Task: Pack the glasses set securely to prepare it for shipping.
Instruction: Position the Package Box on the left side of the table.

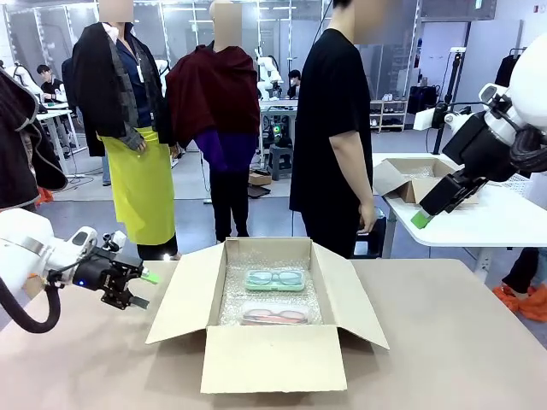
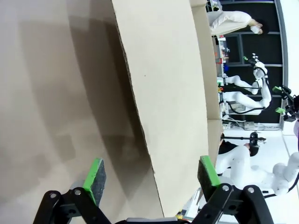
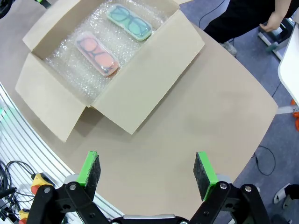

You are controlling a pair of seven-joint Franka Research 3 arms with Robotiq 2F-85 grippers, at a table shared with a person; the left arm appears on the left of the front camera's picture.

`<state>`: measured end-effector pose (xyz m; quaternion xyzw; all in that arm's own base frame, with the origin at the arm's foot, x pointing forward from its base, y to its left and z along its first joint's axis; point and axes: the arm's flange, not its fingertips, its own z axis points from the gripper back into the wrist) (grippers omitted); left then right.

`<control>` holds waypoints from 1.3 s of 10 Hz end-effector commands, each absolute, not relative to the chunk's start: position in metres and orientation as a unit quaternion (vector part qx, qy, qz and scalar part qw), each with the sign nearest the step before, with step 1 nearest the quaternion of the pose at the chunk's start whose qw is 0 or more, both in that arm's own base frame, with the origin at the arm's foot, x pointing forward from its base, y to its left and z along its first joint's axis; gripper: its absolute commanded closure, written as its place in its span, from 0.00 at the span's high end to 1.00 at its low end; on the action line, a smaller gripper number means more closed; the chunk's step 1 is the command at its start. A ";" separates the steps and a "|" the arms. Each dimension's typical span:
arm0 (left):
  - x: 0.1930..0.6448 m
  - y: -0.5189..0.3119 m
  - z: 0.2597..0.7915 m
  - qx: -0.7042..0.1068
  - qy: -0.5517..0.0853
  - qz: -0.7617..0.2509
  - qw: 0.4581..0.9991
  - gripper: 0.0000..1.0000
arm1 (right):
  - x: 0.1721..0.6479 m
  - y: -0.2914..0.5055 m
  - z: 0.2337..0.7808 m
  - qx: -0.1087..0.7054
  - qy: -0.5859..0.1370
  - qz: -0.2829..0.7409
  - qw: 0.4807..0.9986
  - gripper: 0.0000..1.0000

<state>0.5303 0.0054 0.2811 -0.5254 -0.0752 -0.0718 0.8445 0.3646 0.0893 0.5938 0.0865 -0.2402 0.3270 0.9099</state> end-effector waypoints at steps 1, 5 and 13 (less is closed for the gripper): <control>0.537 0.001 0.271 -0.561 -0.081 -0.073 0.821 1.00 | 0.365 0.093 0.597 0.077 -0.240 0.313 0.915 1.00; 0.537 -0.018 0.259 -0.633 -0.041 -0.068 0.770 1.00 | 0.365 0.093 0.597 0.077 -0.240 0.313 0.915 1.00; 0.531 -0.028 0.267 -0.715 -0.063 -0.066 0.693 0.00 | 0.365 0.093 0.597 0.077 -0.240 0.313 0.915 1.00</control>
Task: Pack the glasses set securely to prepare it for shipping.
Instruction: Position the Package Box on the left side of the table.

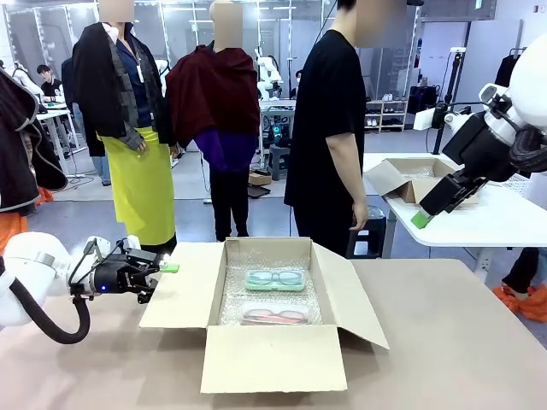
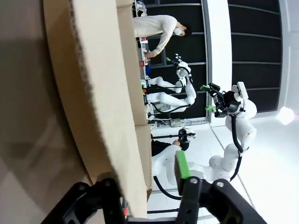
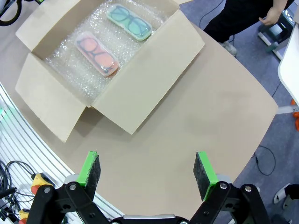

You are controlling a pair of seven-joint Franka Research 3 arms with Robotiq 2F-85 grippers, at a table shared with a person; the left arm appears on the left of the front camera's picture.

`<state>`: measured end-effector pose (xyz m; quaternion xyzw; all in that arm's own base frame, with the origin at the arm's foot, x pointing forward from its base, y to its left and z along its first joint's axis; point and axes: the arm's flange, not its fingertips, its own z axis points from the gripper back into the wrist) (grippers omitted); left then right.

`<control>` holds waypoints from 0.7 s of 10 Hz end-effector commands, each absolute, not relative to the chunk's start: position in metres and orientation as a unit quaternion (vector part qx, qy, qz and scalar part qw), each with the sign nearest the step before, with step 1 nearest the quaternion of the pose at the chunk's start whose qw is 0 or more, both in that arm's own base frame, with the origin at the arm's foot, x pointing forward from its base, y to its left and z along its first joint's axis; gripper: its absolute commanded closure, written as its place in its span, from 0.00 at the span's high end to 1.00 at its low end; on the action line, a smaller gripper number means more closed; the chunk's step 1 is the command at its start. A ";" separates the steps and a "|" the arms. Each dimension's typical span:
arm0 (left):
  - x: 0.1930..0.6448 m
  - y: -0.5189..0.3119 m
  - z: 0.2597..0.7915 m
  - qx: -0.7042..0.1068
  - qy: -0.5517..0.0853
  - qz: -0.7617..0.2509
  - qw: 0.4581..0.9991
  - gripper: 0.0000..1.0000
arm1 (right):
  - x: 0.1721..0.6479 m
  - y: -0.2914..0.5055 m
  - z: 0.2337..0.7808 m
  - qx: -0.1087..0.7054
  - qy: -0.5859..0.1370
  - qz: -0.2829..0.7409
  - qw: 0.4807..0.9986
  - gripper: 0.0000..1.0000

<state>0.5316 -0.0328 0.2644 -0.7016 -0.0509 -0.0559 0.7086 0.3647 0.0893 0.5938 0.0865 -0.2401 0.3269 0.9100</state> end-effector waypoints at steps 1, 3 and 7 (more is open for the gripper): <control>0.529 -0.026 0.271 -0.717 -0.068 -0.071 0.690 0.00 | 0.365 0.093 0.597 0.077 -0.240 0.313 0.915 1.00; 0.529 -0.026 0.272 -0.718 -0.069 -0.072 0.689 0.00 | 0.365 0.093 0.597 0.077 -0.240 0.313 0.915 1.00; 0.532 -0.029 0.269 -0.692 -0.088 -0.070 0.713 0.00 | 0.365 0.093 0.597 0.077 -0.240 0.313 0.915 1.00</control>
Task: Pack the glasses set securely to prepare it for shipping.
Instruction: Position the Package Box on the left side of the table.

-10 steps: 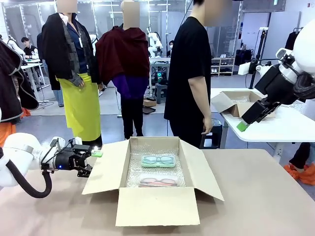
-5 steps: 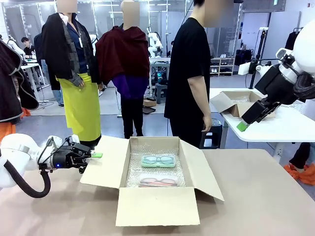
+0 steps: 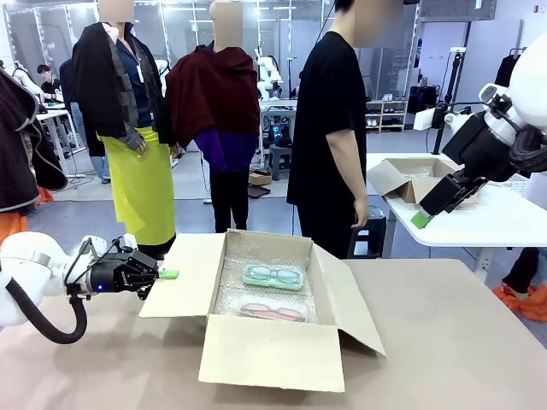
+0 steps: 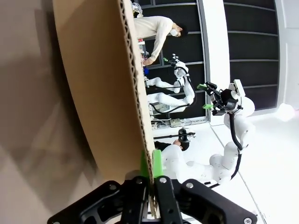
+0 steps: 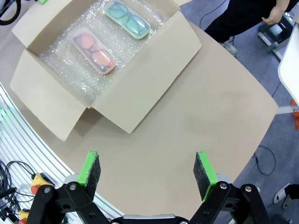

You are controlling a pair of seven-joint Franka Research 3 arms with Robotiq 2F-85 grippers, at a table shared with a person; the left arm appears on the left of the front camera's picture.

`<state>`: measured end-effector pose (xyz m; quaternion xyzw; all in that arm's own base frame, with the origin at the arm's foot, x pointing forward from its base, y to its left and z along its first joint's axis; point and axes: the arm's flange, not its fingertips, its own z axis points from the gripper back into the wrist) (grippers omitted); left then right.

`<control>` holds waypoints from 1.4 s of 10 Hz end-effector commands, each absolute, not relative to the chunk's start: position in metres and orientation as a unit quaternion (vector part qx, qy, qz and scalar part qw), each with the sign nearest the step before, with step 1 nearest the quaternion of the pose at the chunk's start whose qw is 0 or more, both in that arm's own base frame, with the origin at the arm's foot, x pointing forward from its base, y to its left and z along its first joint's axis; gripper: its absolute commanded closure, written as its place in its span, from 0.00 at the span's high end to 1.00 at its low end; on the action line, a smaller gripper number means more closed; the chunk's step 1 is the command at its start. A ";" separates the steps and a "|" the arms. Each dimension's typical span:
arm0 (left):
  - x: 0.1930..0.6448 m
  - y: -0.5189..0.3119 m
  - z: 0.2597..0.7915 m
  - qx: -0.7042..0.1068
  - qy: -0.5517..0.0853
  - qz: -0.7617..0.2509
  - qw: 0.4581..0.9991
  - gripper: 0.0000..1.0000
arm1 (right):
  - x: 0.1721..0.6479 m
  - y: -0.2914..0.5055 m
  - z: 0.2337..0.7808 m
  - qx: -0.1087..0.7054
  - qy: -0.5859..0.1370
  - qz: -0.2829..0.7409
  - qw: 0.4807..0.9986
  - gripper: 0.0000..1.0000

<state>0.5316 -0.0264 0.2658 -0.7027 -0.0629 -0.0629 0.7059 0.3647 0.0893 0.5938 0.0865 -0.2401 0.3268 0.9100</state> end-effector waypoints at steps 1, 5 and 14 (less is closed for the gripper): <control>0.532 -0.030 0.270 -0.686 -0.087 -0.064 0.720 0.00 | 0.365 0.093 0.597 0.077 -0.240 0.313 0.915 1.00; 0.532 -0.026 0.266 -0.703 -0.063 -0.063 0.706 0.00 | 0.365 0.093 0.597 0.077 -0.240 0.313 0.915 1.00; 0.527 0.045 0.271 -0.667 -0.053 -0.088 0.738 0.02 | 0.365 0.093 0.597 0.077 -0.240 0.313 0.915 1.00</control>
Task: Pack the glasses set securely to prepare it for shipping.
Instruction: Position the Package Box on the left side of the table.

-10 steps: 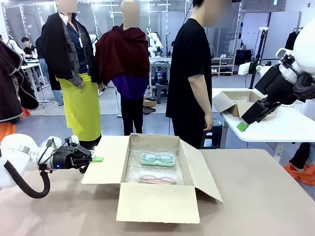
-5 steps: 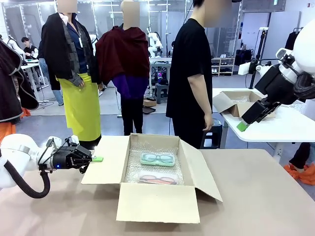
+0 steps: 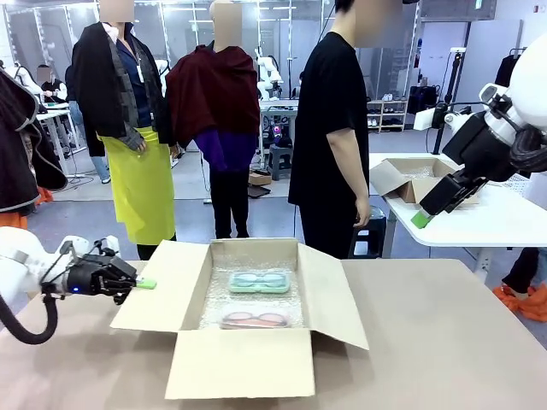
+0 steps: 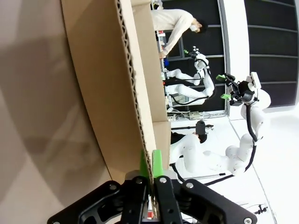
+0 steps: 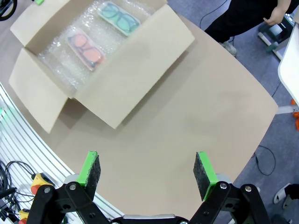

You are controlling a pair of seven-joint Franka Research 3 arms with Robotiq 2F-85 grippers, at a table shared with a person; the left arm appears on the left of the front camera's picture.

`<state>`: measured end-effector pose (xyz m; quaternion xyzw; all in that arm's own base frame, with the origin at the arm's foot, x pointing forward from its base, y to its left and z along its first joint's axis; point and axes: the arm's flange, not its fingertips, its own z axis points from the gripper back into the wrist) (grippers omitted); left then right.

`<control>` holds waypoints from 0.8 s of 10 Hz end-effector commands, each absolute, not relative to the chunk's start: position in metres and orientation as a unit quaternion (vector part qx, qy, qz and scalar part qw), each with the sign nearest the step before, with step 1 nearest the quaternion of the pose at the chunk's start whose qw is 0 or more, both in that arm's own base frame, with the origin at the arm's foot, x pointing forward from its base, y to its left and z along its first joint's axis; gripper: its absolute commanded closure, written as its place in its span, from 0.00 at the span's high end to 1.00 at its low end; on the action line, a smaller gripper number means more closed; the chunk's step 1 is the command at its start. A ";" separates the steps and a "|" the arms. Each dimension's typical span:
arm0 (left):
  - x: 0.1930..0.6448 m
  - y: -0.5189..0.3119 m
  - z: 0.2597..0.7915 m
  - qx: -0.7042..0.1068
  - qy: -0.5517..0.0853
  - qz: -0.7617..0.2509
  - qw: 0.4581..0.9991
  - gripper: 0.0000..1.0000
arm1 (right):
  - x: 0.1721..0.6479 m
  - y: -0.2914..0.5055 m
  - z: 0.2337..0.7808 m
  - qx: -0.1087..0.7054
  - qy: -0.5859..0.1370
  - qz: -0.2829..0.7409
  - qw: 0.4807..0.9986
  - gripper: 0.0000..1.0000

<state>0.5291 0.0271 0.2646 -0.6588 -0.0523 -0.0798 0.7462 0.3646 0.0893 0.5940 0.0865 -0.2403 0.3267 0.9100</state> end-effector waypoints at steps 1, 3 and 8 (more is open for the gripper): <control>0.523 0.067 0.274 -0.675 -0.055 -0.084 0.731 0.02 | 0.365 0.093 0.597 0.077 -0.240 0.313 0.915 1.00; 0.511 0.120 0.282 -0.681 -0.056 -0.078 0.726 0.02 | 0.365 0.093 0.597 0.077 -0.240 0.313 0.915 1.00; 0.500 0.250 0.288 -0.664 -0.051 -0.063 0.743 0.02 | 0.365 0.093 0.597 0.077 -0.240 0.313 0.915 1.00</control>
